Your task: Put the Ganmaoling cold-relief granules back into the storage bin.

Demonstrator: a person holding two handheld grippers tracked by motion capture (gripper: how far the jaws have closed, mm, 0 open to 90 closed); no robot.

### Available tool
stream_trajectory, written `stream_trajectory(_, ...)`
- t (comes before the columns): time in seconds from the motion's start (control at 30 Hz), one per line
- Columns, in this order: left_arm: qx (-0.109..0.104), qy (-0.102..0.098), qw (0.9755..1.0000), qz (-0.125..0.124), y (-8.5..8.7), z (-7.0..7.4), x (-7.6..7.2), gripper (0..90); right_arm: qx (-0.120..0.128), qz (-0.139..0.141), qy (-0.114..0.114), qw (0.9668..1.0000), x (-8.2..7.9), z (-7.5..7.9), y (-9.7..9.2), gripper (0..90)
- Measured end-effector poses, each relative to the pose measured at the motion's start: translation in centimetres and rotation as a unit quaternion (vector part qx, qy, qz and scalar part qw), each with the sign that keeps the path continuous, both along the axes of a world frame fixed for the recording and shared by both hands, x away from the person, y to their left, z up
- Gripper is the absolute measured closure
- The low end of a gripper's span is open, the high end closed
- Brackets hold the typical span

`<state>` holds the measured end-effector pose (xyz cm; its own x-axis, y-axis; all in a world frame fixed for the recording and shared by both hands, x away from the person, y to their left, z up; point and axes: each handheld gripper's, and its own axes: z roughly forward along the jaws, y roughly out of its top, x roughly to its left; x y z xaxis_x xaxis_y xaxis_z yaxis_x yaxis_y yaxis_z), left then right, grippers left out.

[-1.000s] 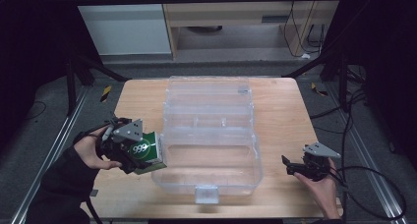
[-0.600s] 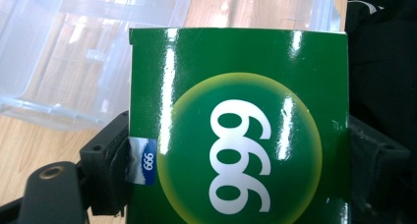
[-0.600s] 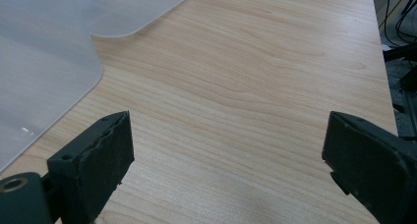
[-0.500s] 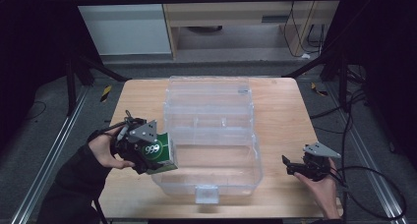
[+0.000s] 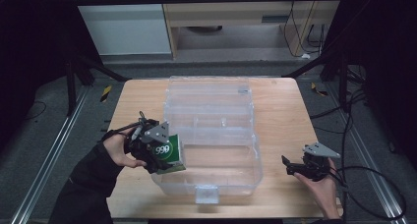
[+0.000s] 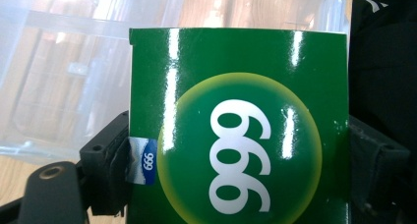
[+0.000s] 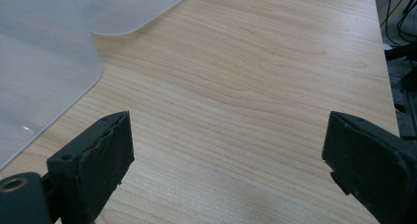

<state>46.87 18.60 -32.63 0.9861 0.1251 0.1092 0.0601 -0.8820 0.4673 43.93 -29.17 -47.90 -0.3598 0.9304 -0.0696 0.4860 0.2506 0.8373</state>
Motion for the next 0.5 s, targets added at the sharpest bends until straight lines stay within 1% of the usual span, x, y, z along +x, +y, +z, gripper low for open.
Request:
stream_trajectory(0.07,0.002,0.001,1.0,-0.001,-0.1,-0.4,0.1,15.0,0.001,-0.001,0.002,1.0,0.0,0.0,0.1,5.6)
stream_trajectory(0.1,0.003,0.004,1.0,-0.001,-0.2,-0.8,0.2,15.0,0.001,-0.001,0.002,1.0,0.0,0.0,0.0,5.5)
stream_trajectory(0.17,0.002,0.005,1.0,0.0,-0.2,-1.0,0.2,15.0,0.001,-0.001,0.003,1.0,0.0,0.0,0.0,5.5)
stream_trajectory(0.23,0.004,0.007,1.0,-0.002,-0.2,-1.6,0.3,15.0,0.001,-0.001,0.003,1.0,0.0,0.0,0.1,5.6)
stream_trajectory(0.3,0.003,0.009,1.0,-0.002,-0.2,-1.8,0.4,15.0,0.0,0.0,0.003,1.0,0.0,0.0,0.1,5.6)
stream_trajectory(0.37,-0.001,0.015,0.9999,-0.005,-0.3,-2.1,0.4,15.0,-0.001,0.001,0.004,1.0,0.0,-0.1,0.1,5.6)
stream_trajectory(0.5,-0.001,0.014,0.9999,-0.008,-0.4,-2.2,0.3,15.0,-0.003,0.001,0.004,1.0,0.0,-0.1,0.1,5.5)
